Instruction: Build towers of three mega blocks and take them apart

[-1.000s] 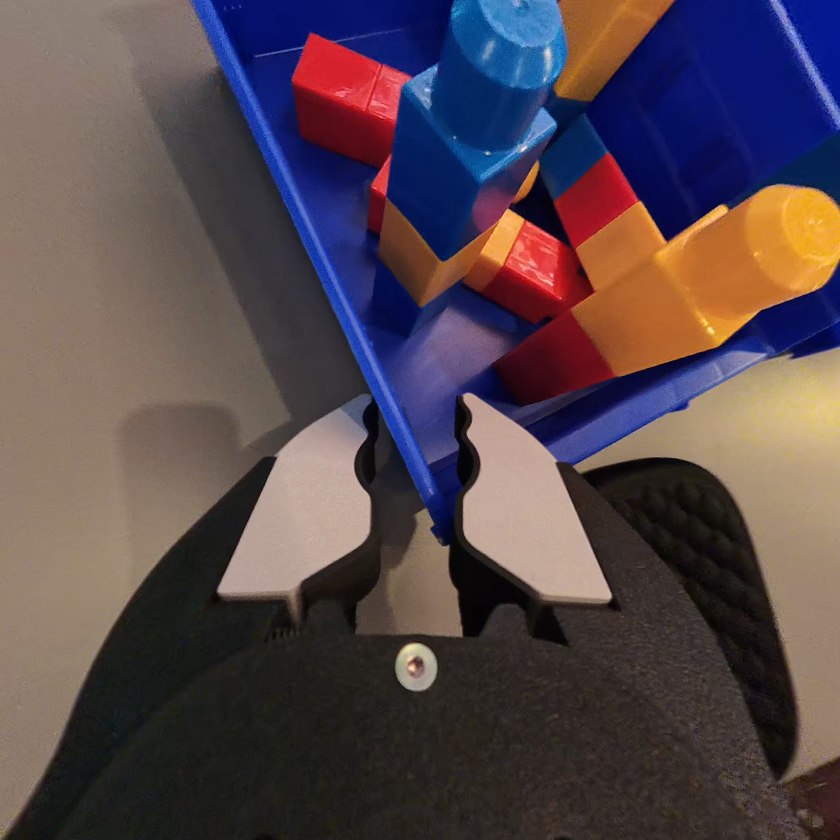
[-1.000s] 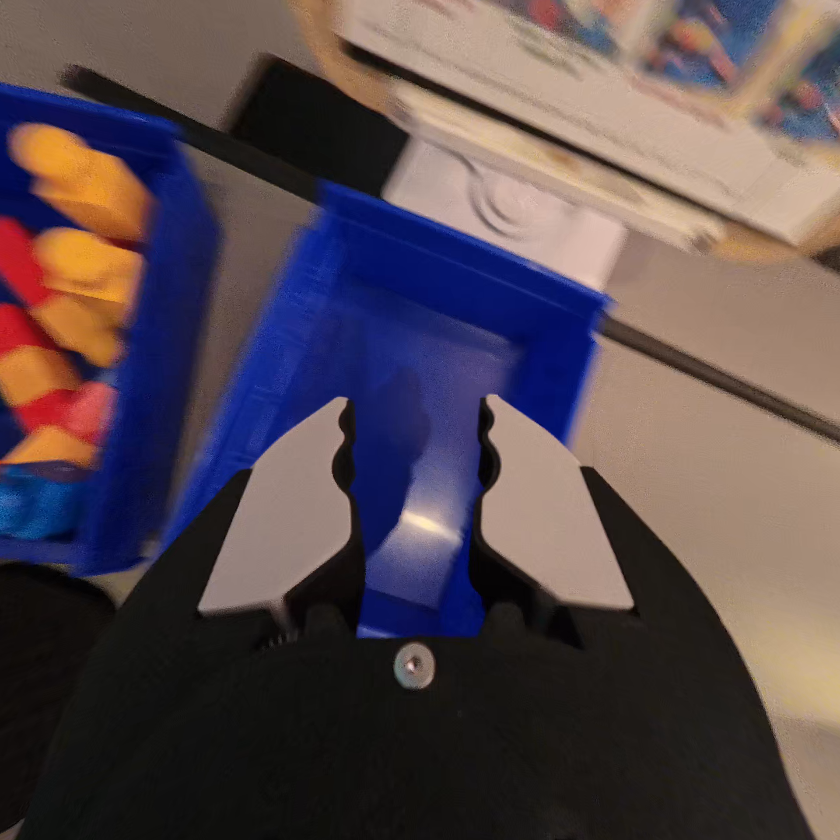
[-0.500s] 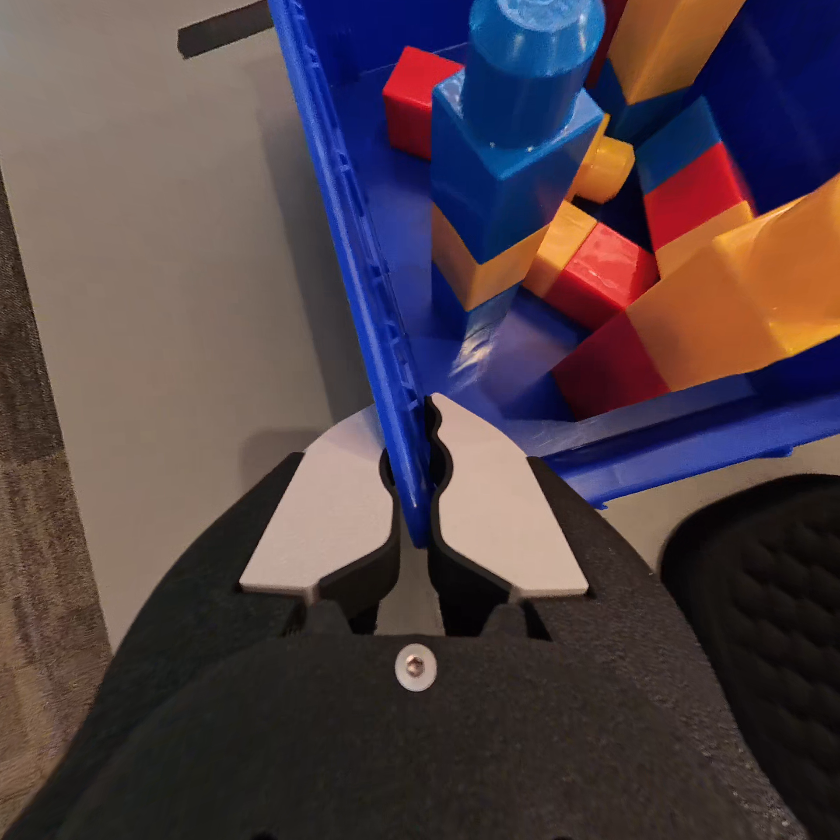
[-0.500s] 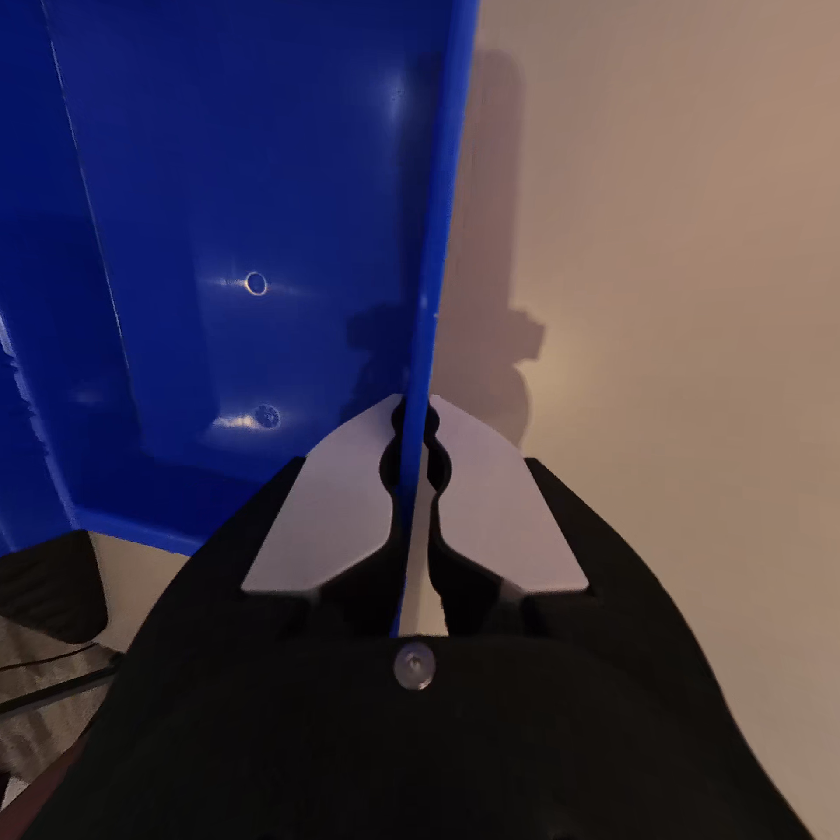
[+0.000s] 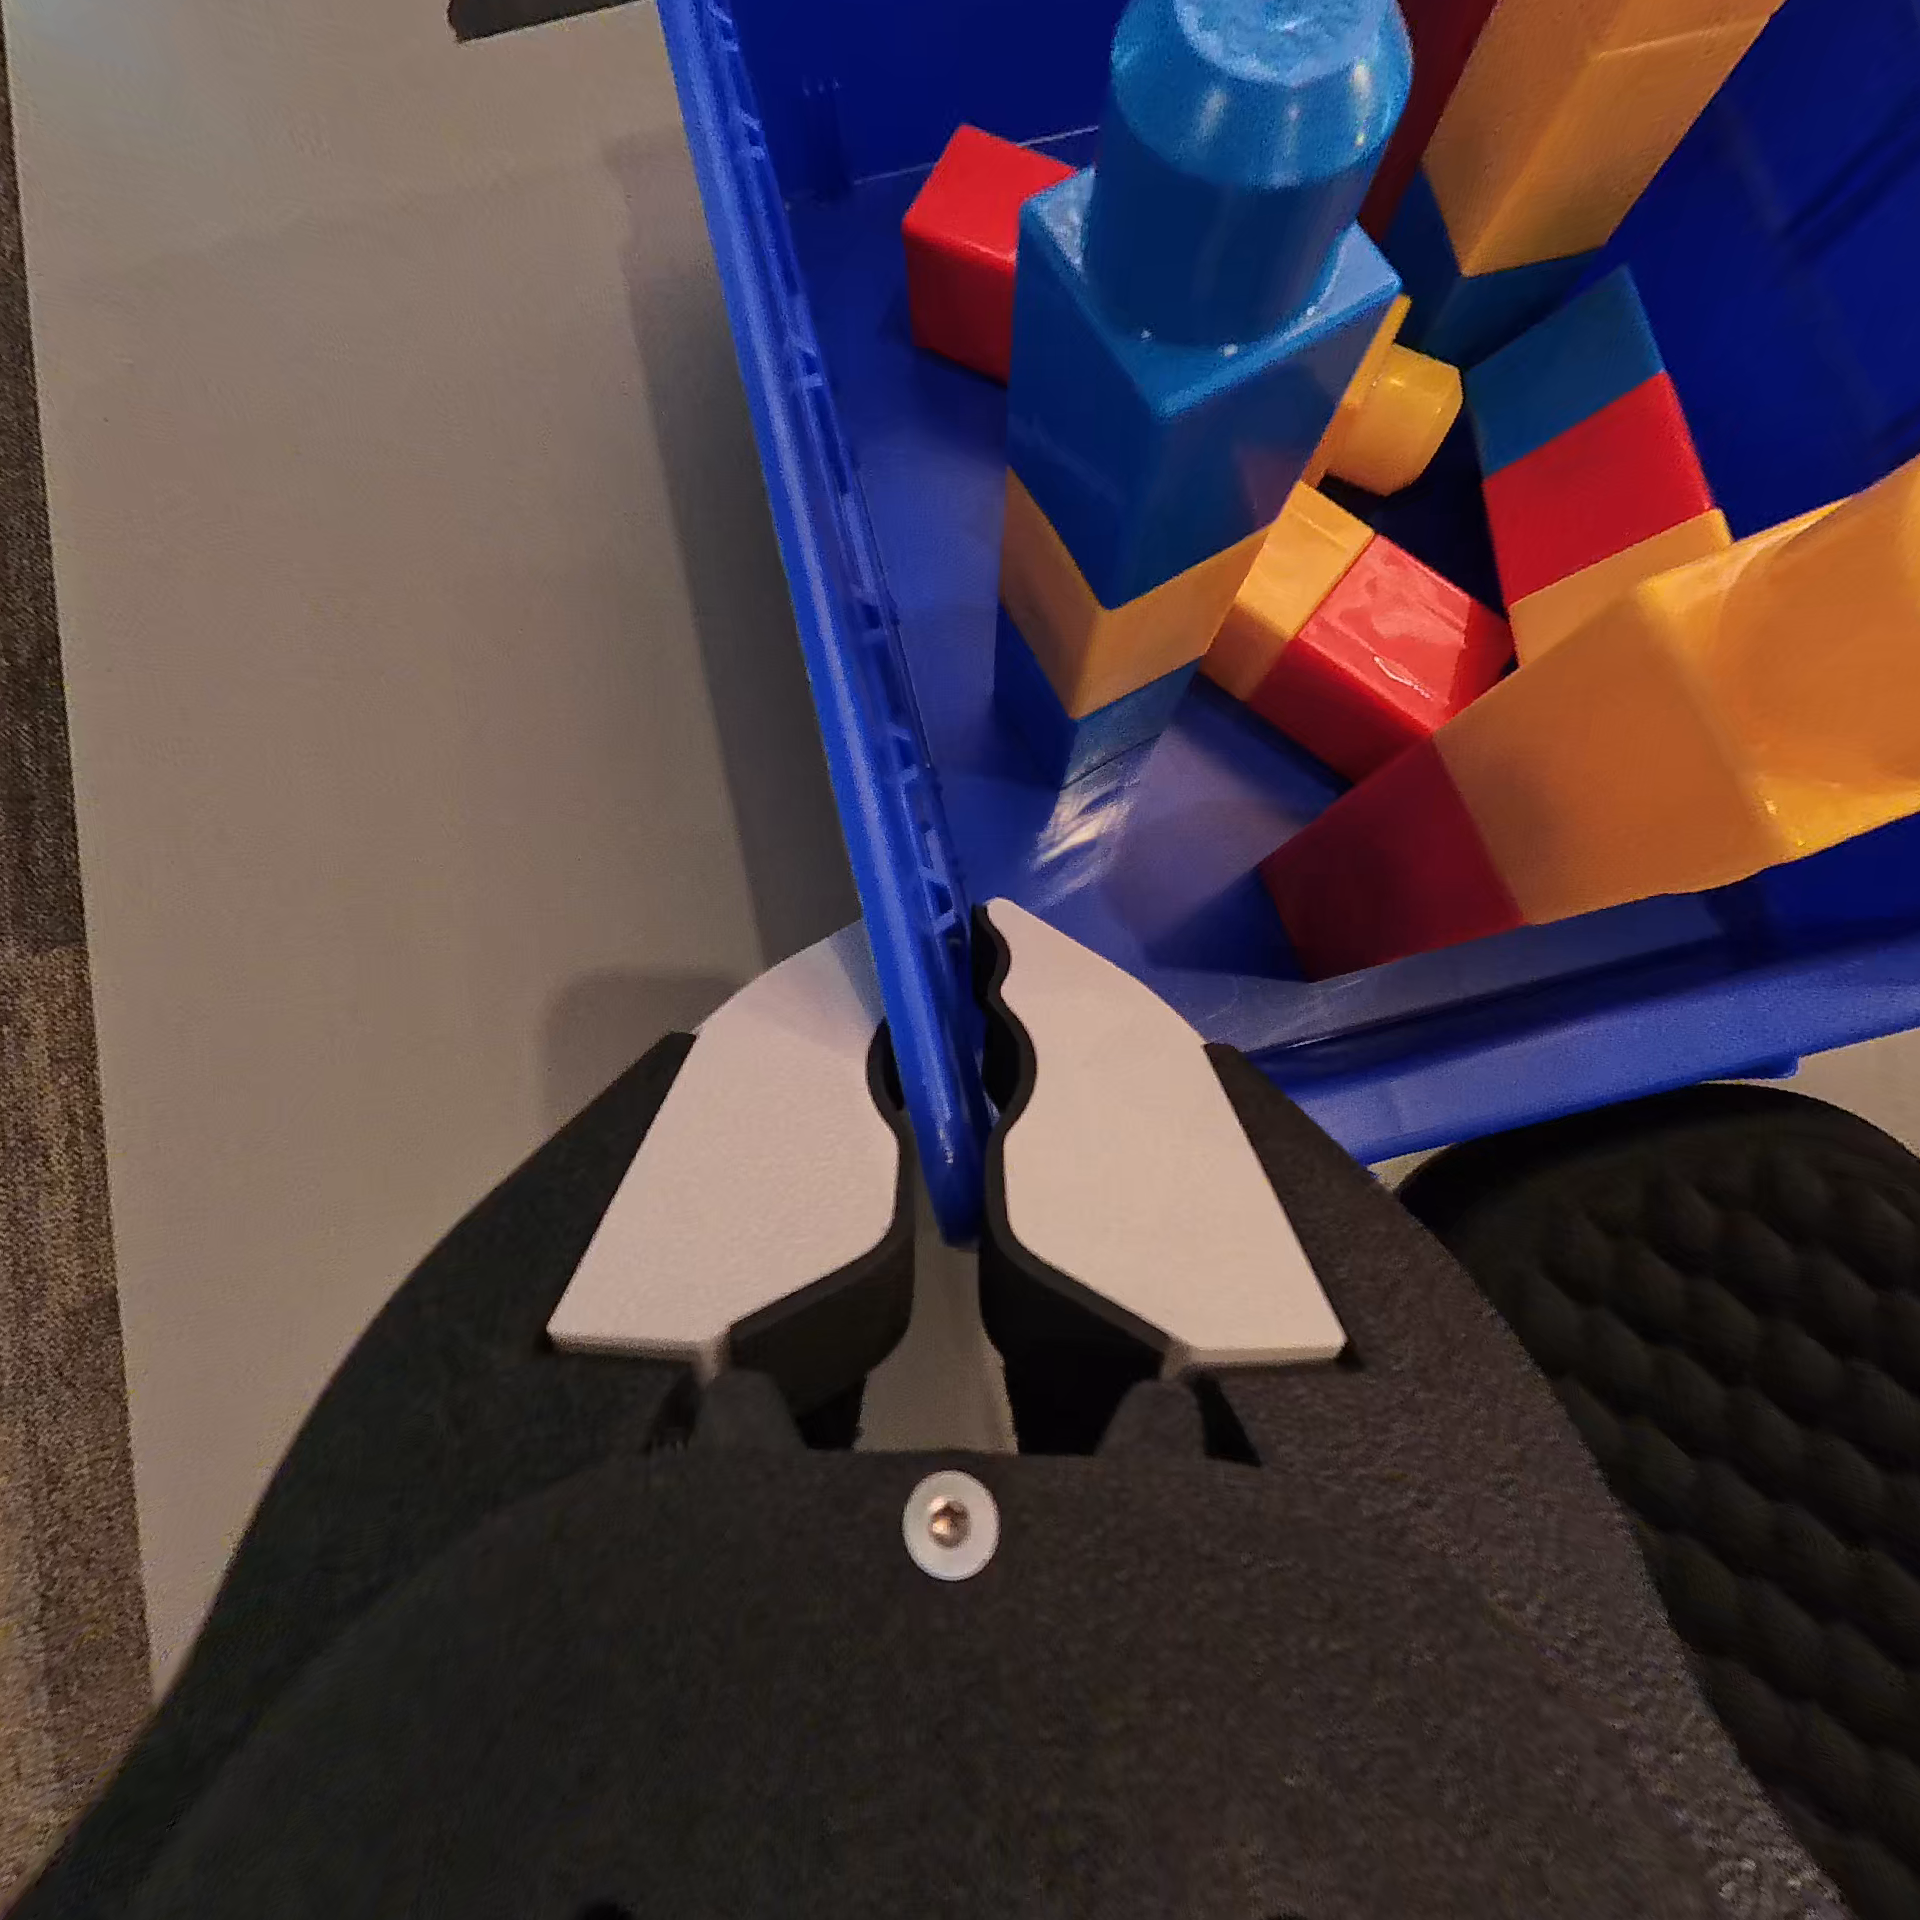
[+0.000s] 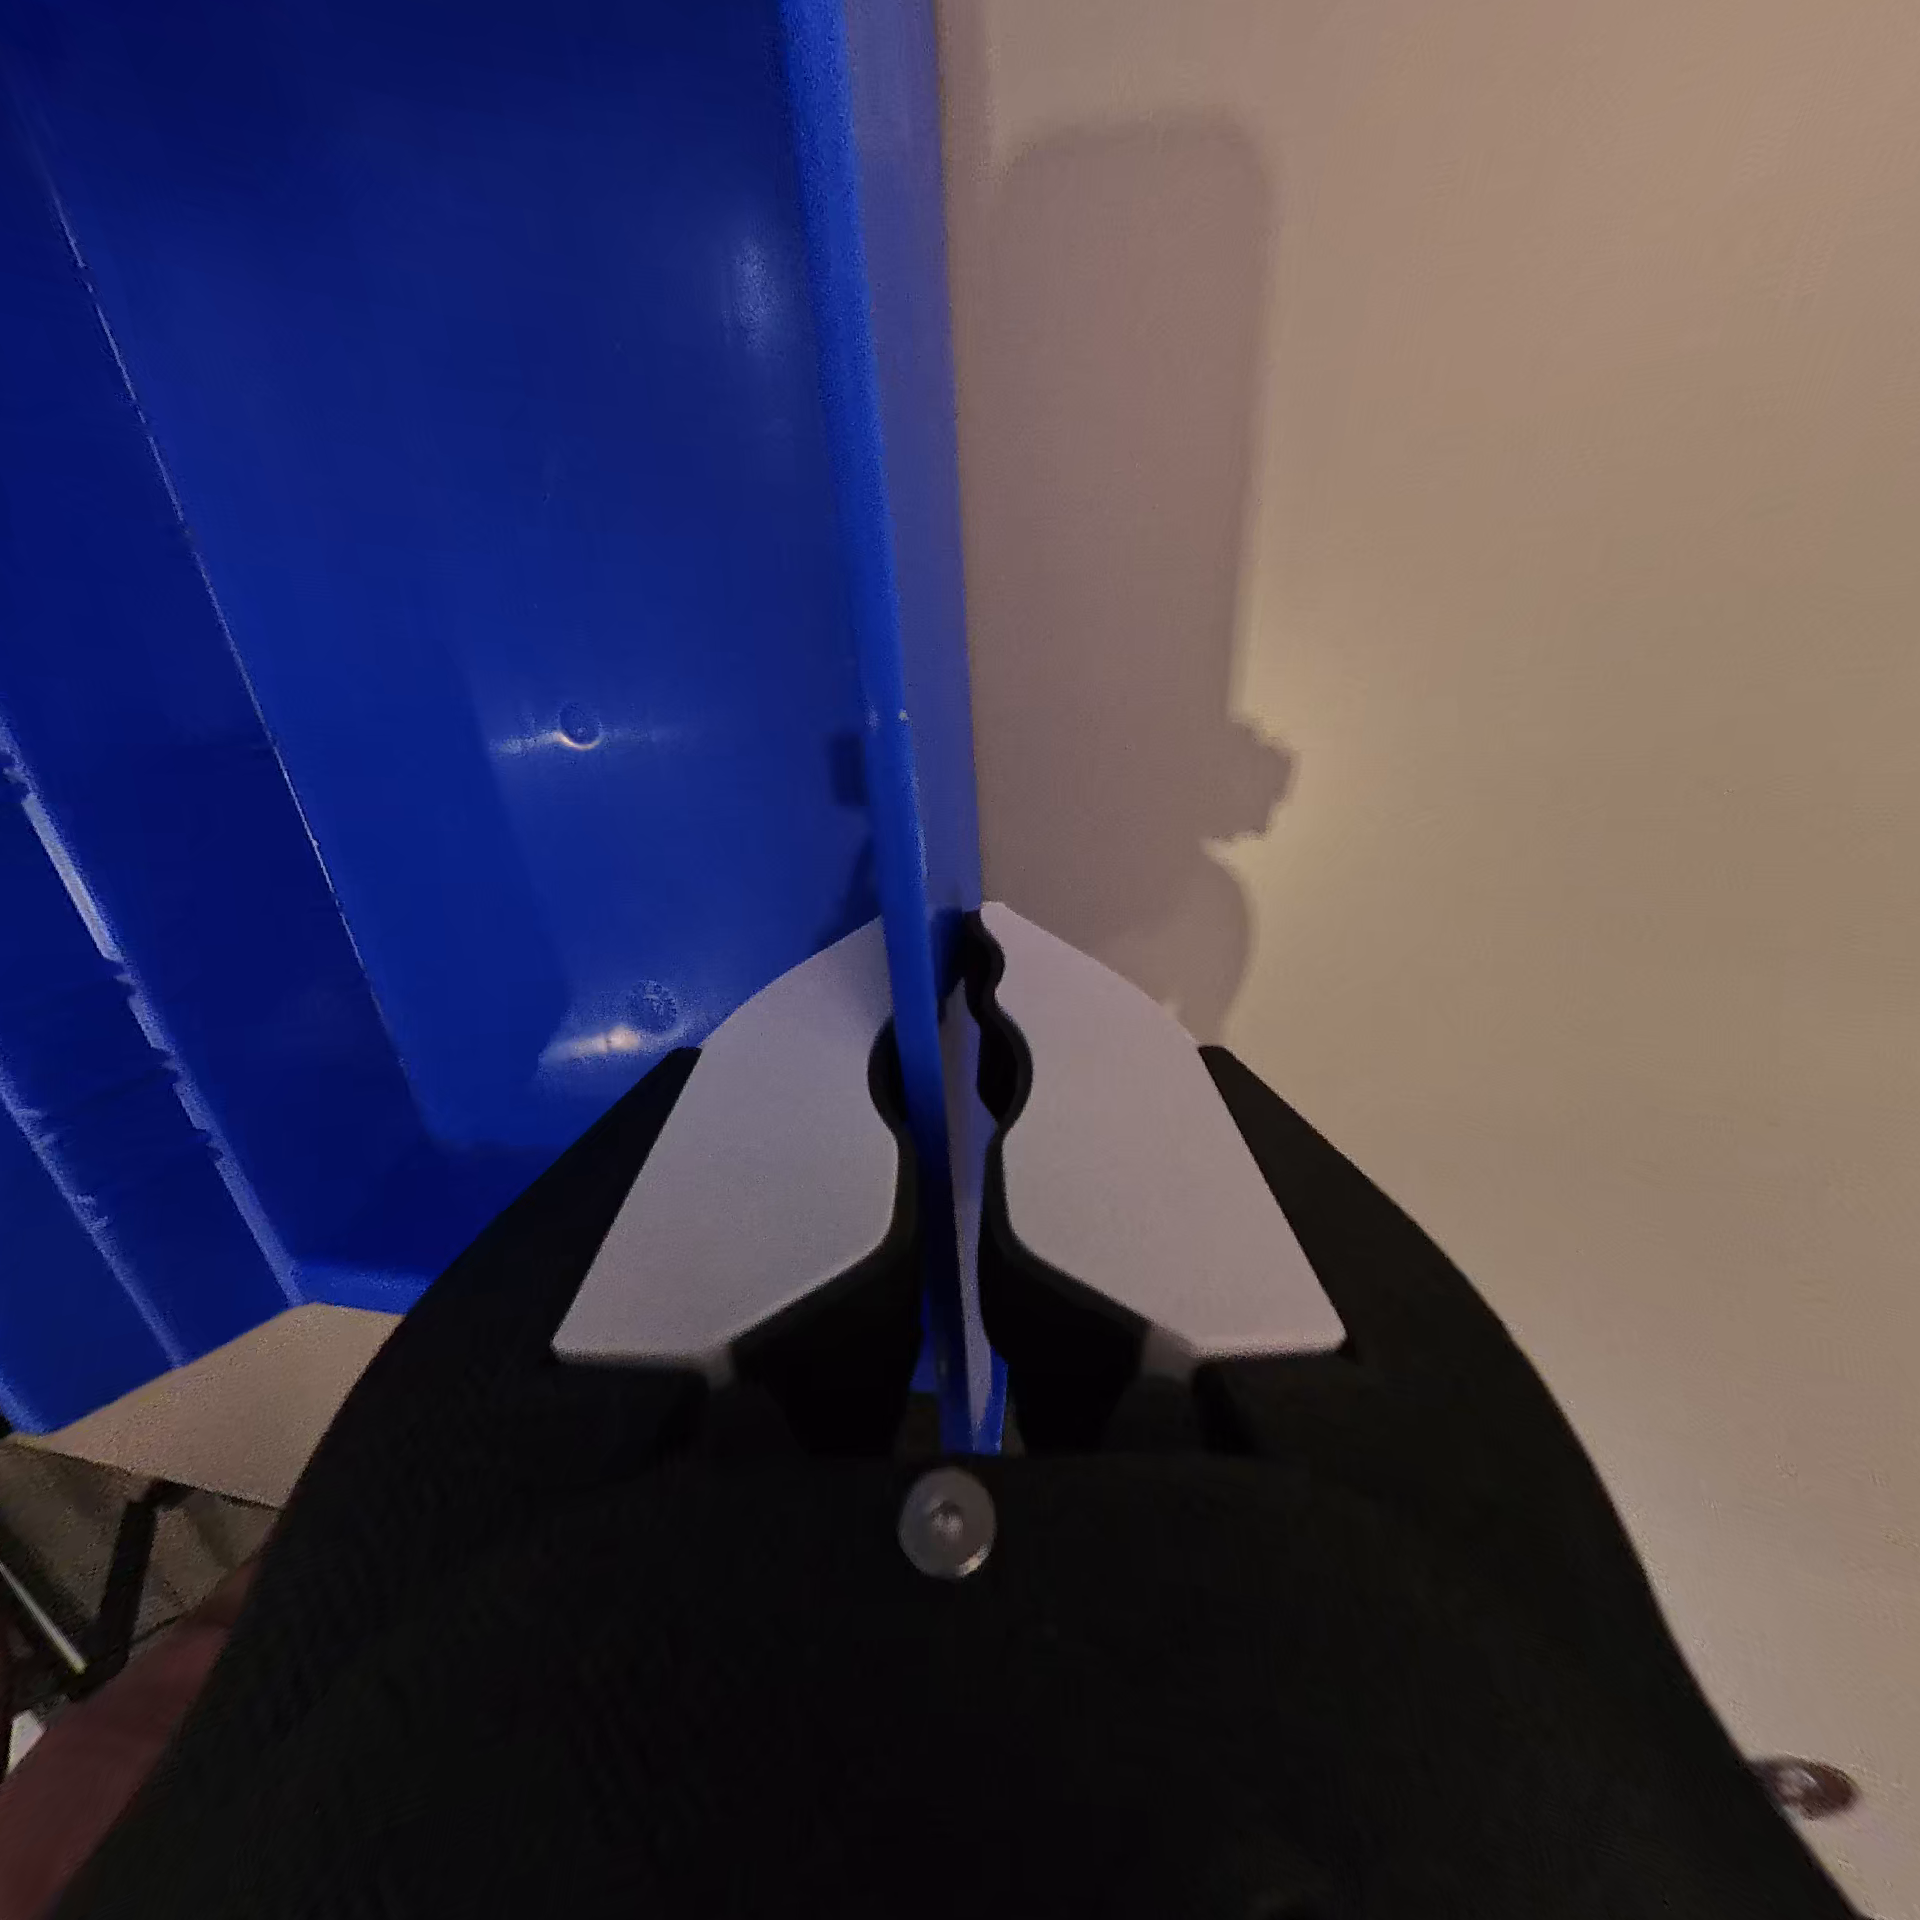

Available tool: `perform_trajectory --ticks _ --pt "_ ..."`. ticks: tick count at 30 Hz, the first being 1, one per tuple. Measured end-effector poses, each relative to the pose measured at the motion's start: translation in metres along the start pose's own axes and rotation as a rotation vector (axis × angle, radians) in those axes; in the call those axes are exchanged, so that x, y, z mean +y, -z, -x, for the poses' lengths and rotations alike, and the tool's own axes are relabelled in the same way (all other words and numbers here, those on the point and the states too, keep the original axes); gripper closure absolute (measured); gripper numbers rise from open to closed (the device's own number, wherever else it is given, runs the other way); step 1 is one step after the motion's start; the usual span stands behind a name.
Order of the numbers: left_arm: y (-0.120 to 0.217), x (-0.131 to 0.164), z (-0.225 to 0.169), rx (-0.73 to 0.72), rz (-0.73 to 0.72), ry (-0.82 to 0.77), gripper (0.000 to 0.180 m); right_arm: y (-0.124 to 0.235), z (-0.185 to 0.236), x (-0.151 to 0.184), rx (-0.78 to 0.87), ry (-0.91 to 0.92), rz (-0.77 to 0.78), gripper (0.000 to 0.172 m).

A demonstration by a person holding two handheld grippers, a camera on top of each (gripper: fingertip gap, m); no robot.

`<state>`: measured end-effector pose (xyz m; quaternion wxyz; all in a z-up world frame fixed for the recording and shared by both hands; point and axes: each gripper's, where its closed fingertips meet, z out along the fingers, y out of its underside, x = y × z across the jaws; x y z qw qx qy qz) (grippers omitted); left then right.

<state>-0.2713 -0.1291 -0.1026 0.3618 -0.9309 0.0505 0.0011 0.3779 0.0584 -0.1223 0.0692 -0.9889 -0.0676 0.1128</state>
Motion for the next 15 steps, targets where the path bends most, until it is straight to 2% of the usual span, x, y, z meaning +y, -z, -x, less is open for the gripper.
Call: perform_trajectory --ticks 1,7,15 --pt "0.0 0.0 0.0 0.002 -0.003 0.015 0.174 0.004 -0.015 0.003 0.006 -0.017 -0.001 0.166" --pt "0.0 0.0 -0.001 0.01 -0.019 0.088 0.173 0.017 -0.072 0.014 0.02 -0.066 -0.012 0.166" --pt "0.0 0.001 -0.003 0.036 -0.016 0.137 0.171 0.019 -0.073 0.024 0.026 0.129 0.011 0.16"
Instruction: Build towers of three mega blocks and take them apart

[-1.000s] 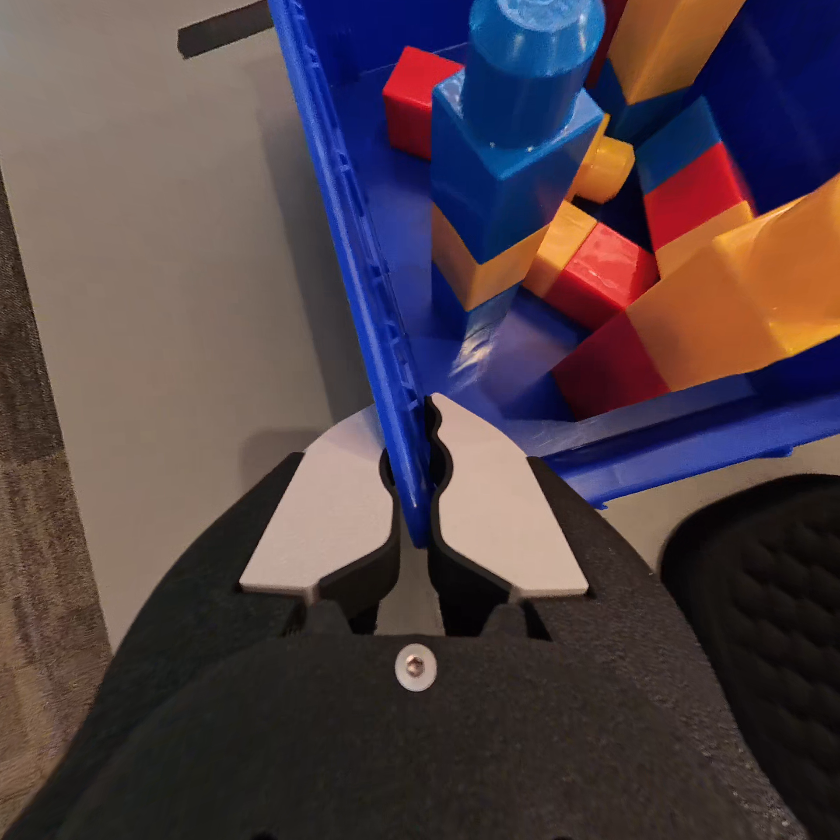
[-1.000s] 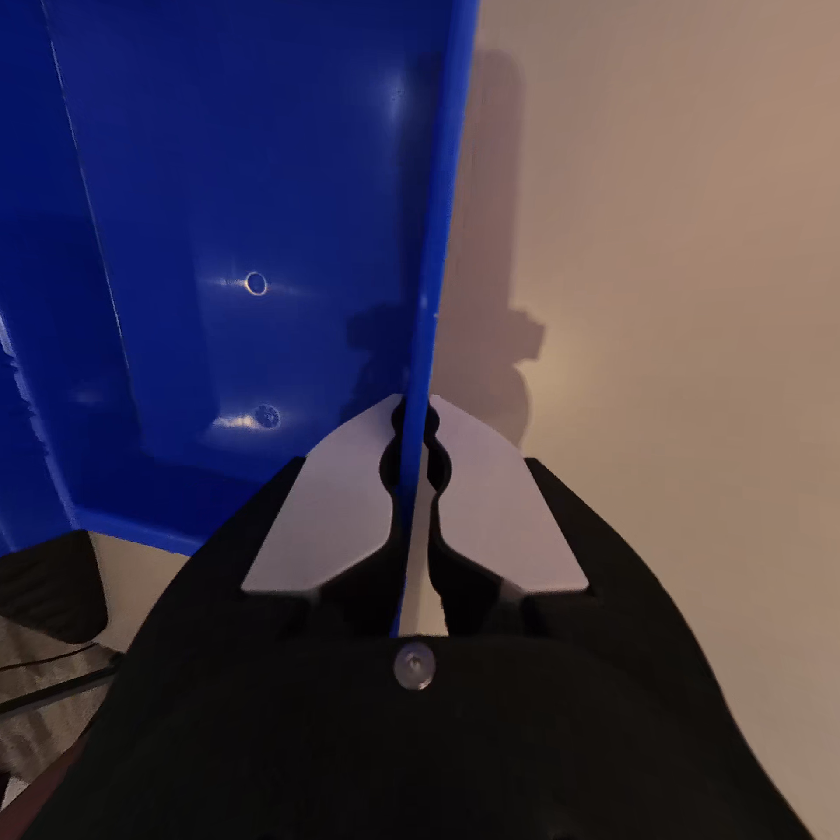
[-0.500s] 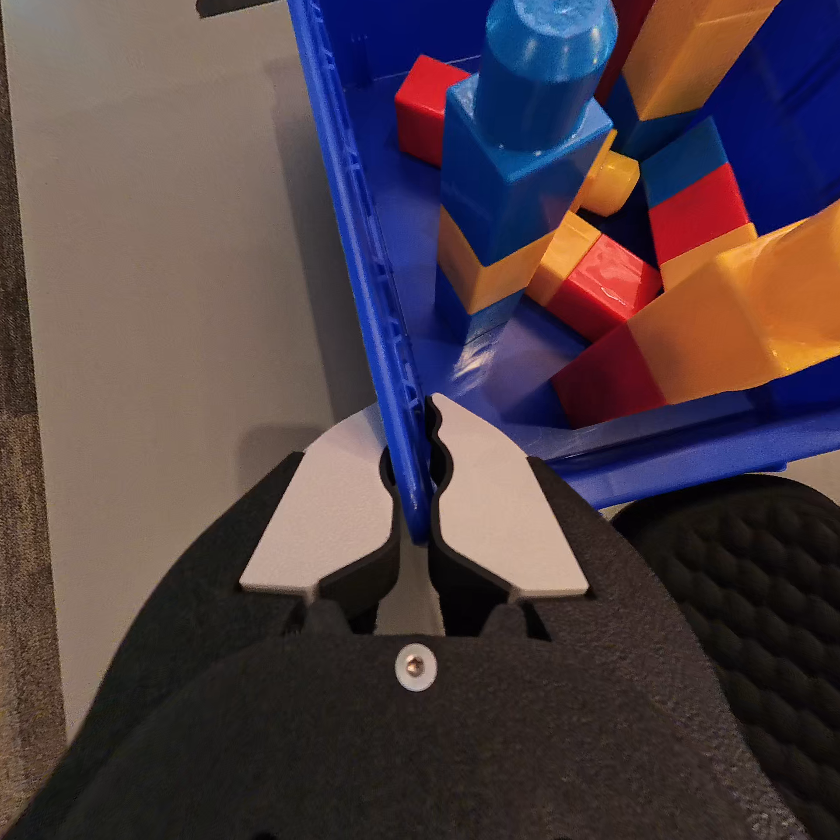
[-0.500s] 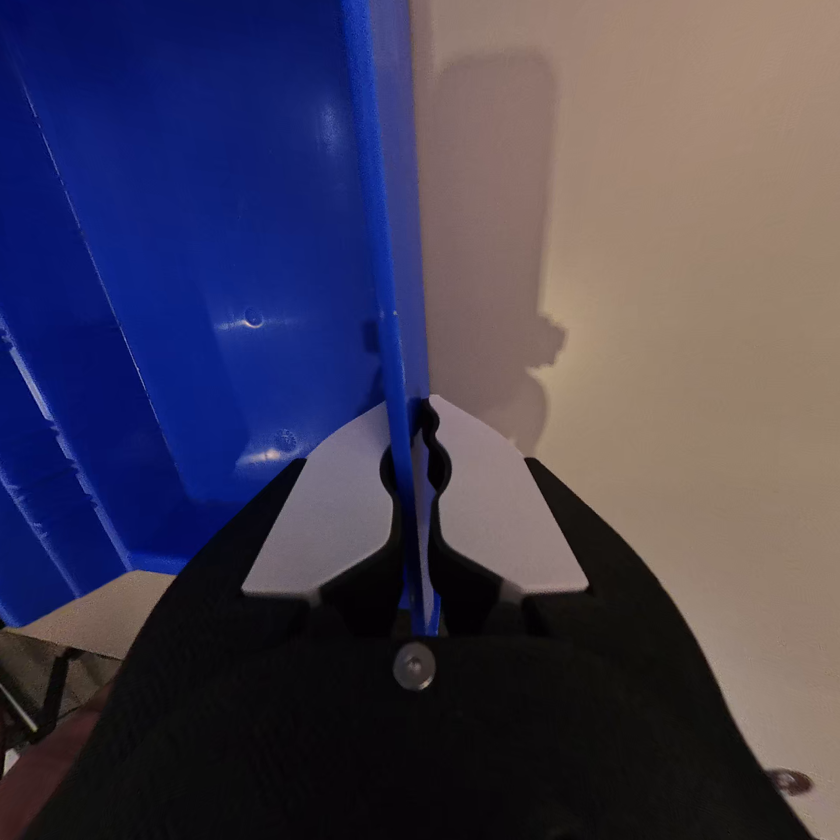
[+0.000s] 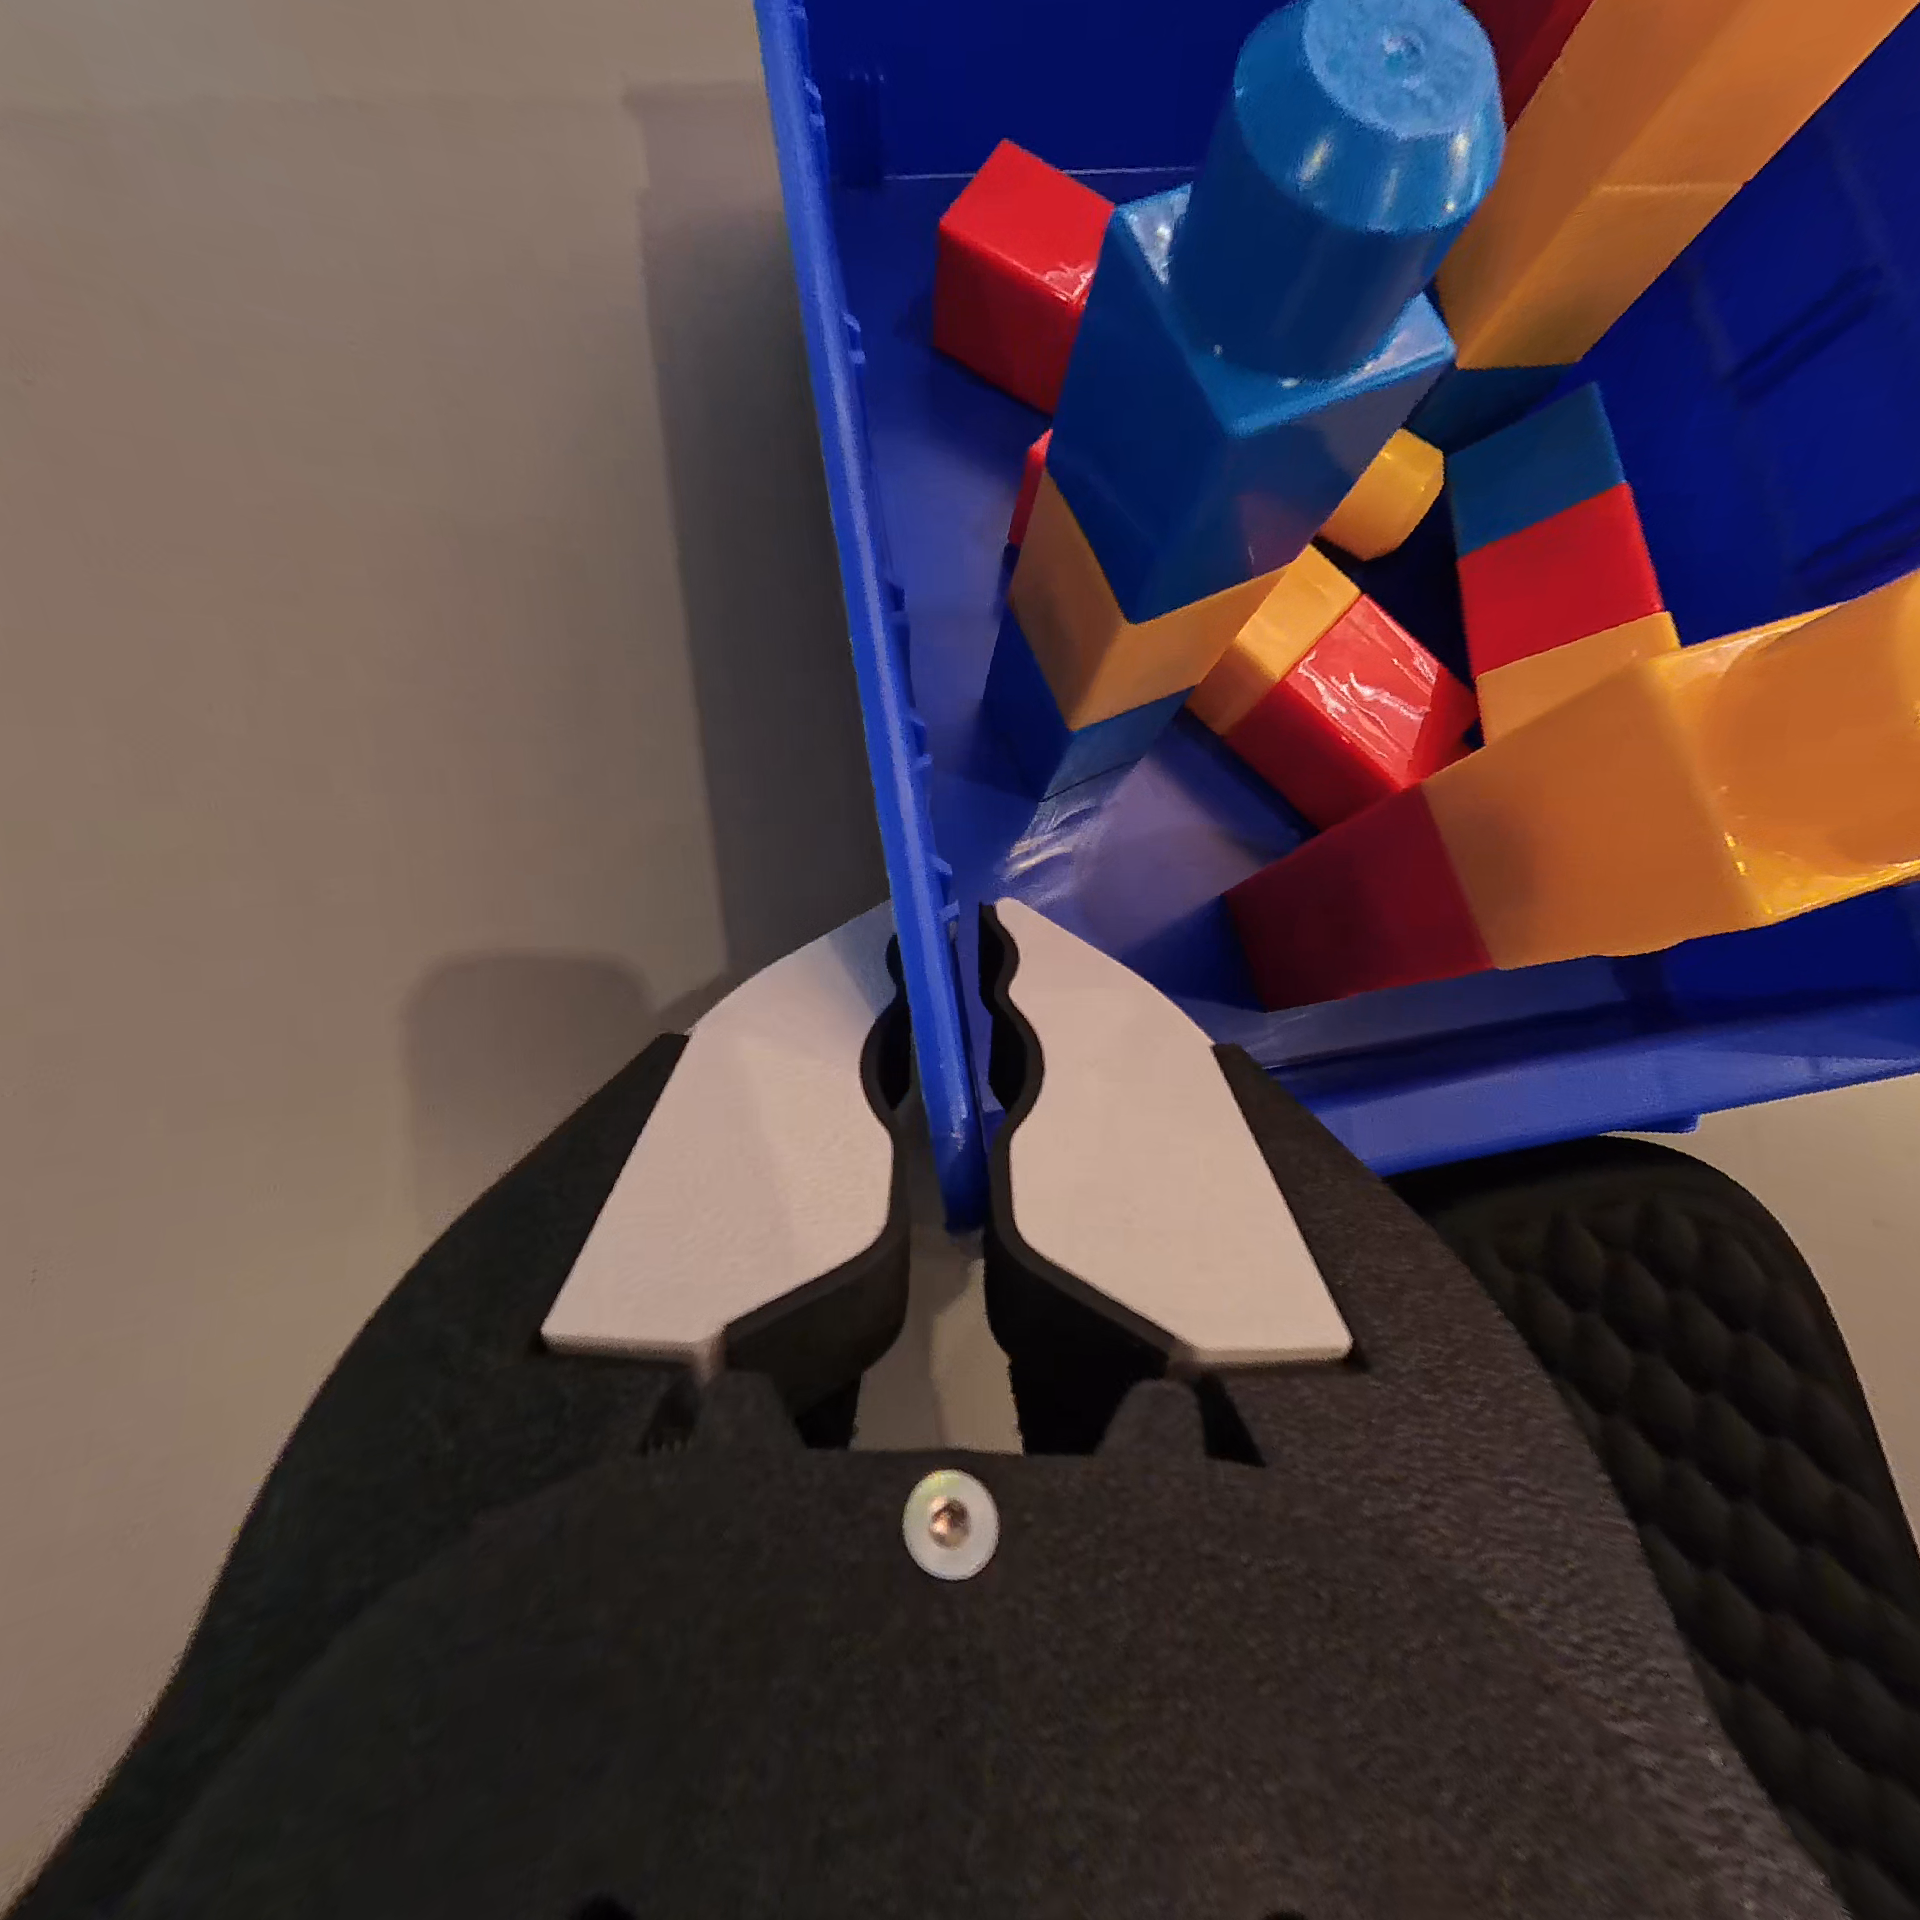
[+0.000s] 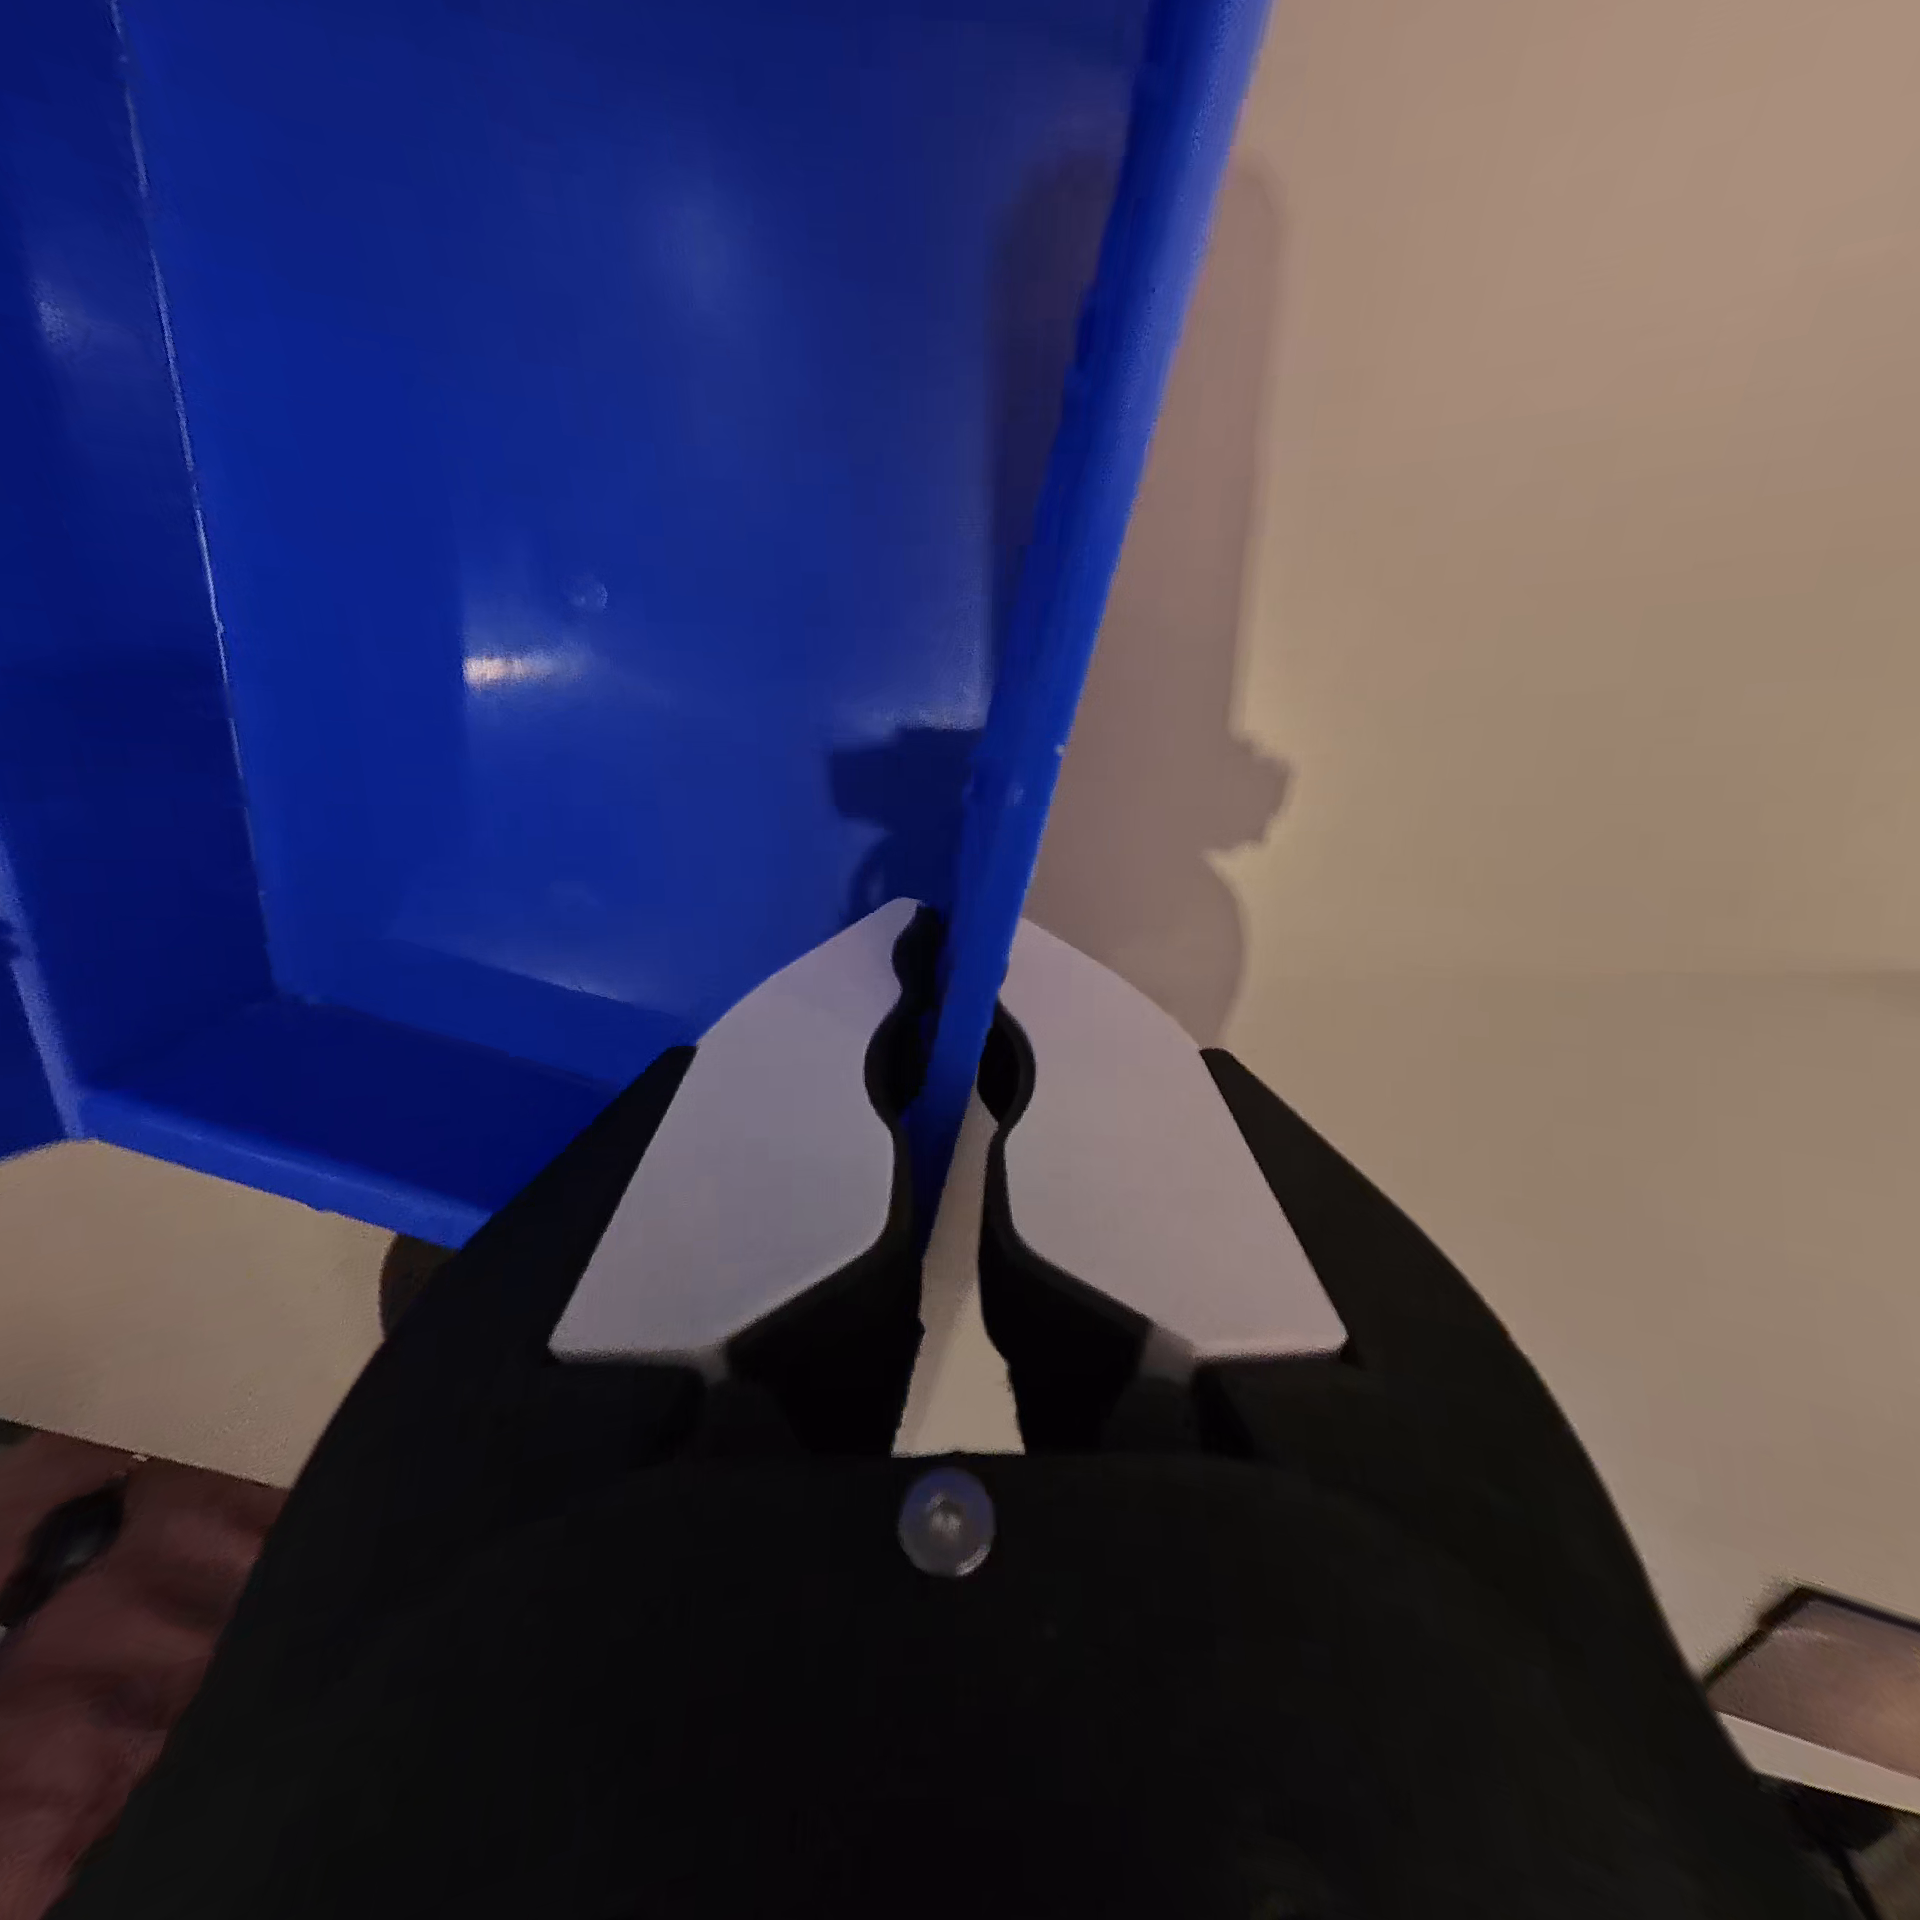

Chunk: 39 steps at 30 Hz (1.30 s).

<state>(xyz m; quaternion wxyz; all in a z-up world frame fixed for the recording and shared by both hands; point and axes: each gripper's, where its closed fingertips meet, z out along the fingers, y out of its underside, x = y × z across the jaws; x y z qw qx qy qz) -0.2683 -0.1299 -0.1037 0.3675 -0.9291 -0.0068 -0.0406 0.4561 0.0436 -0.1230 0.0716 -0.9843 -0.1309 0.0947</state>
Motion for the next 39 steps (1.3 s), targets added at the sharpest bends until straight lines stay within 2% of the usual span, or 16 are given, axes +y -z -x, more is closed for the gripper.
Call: perform_trajectory --ticks 7,9,11,13,15,17,20,22,25,29,32,33,36,39 --pt "0.0 -0.002 -0.006 0.124 -0.033 0.115 0.157 0.005 -0.007 0.021 -0.018 0.012 -0.001 0.164" --pt "0.01 -0.01 -0.002 0.144 -0.091 0.18 0.156 0.005 -0.007 0.021 -0.002 0.007 -0.004 0.163" --pt "0.034 -0.025 0.003 0.144 -0.241 0.227 0.156 0.006 -0.008 0.02 0.041 0.038 -0.013 0.162" --pt "0.074 -0.045 -0.008 0.197 -0.449 0.207 0.157 0.016 -0.009 0.009 0.1 0.053 -0.1 0.143" --pt "0.113 -0.054 -0.036 0.247 -0.619 0.107 0.153 0.039 -0.007 -0.012 0.165 0.084 -0.282 0.143" --pt "0.126 -0.052 -0.066 0.223 -0.699 -0.012 0.142 0.069 0.005 -0.031 0.182 0.119 -0.477 0.139" --pt "0.099 -0.041 -0.094 0.141 -0.571 -0.076 0.123 0.094 0.04 -0.044 0.1 0.158 -0.619 0.137" --pt "0.083 -0.043 -0.104 0.109 -0.543 -0.041 0.117 0.1 0.064 -0.047 0.052 0.193 -0.642 0.136" --pt "0.06 -0.044 -0.097 -0.047 -0.488 0.002 0.108 0.102 0.097 -0.047 0.006 0.257 -0.645 0.136" --pt "0.026 -0.036 -0.095 -0.16 -0.322 -0.025 0.113 0.1 0.126 -0.038 -0.014 0.343 -0.625 0.136" --pt "0.009 -0.029 -0.085 -0.224 -0.225 -0.051 0.134 0.099 0.143 -0.03 -0.032 0.388 -0.62 0.137" --pt "0.007 -0.03 -0.084 -0.213 -0.224 -0.049 0.141 0.098 0.15 -0.028 -0.043 0.404 -0.62 0.137" --pt "0.017 -0.032 -0.084 -0.16 -0.213 -0.06 0.141 0.096 0.18 -0.019 -0.081 0.47 -0.644 0.137" --pt "0.071 -0.057 -0.098 -0.091 -0.34 -0.074 0.142 0.092 0.238 -0.008 -0.157 0.628 -0.678 0.138"
